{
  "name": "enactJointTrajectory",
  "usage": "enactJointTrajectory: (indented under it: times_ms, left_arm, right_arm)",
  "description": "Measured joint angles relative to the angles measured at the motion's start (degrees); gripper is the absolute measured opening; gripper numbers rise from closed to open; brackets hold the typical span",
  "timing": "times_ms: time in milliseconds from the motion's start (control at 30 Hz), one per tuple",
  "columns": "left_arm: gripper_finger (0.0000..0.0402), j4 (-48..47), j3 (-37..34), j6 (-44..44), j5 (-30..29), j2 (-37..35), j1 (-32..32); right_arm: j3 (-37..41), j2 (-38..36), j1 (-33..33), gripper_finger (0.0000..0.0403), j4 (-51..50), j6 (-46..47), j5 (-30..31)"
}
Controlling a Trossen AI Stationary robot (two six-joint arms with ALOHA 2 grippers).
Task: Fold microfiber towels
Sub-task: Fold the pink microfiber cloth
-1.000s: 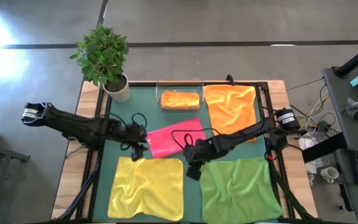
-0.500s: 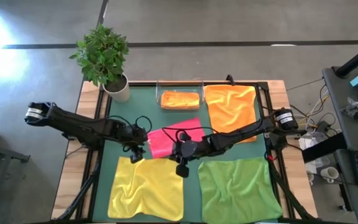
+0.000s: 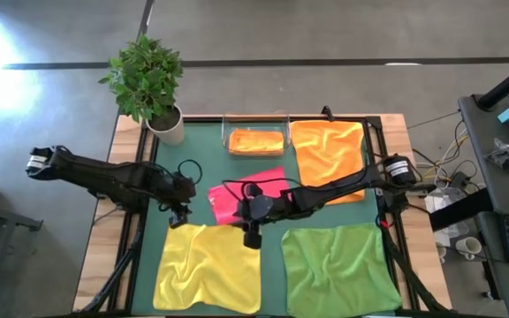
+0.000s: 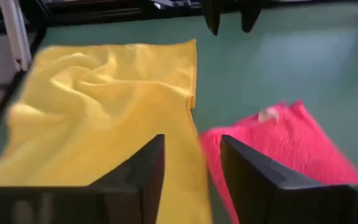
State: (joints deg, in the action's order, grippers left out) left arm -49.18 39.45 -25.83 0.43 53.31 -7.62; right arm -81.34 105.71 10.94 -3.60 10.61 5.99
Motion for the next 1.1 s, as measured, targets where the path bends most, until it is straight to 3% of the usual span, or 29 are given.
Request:
enactJointTrajectory:
  times_ms: [167,433,1100]
  left_arm:
    - [0.0176,-0.88,-0.40,0.71,-1.15,-3.45,0.00]
    - [0.0176,-1.21,-0.43,-0.71,-1.30,-5.74,0.00]
    - [0.0176,-1.31,-1.81,-0.74,-1.35,-3.46,0.00]
  right_arm:
    - [-4.03,5.19,0.00,0.0170,-0.62,-7.50,0.14]
    - [-12.30,13.37,-0.77,0.0166,-1.79,-12.81,0.12]
    - [-37.85,31.09,-3.39,0.0150,-29.32,-12.13,0.18]
